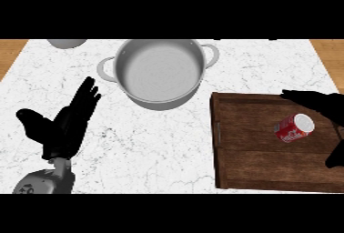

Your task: Pick the can from the tray and place it in the pot

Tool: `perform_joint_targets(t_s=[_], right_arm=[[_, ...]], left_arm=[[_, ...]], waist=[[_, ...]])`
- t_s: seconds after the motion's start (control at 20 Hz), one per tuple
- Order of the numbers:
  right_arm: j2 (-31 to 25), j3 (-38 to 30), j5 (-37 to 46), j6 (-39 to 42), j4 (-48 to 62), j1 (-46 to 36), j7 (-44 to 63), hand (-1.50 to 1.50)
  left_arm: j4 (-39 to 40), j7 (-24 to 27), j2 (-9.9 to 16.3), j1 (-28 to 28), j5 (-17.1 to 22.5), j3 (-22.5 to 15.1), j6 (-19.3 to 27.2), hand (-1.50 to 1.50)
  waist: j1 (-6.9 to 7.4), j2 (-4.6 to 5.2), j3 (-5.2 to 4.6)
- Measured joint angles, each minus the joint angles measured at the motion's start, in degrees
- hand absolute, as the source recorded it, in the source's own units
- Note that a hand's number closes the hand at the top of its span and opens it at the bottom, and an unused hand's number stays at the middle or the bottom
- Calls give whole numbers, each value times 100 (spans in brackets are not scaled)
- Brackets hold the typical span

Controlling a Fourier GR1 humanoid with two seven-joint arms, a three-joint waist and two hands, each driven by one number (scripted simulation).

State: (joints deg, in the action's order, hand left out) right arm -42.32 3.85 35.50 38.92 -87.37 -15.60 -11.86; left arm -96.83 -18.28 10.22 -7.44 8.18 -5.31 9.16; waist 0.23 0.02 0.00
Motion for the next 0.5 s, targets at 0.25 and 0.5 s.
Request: perform_joint_targets(t_s=[0.25,0.5], right_arm=[[171,189,600,-157,334,-88,-208,-150],[298,260,1118,-257,506,-70,-204,-150]], left_arm=[[-67,-25,-49,62,-57,71,-81,0],[46,24,-101,-13,-61,194,-189,0]], waist=[[3,0,1],[-6,0,0]])
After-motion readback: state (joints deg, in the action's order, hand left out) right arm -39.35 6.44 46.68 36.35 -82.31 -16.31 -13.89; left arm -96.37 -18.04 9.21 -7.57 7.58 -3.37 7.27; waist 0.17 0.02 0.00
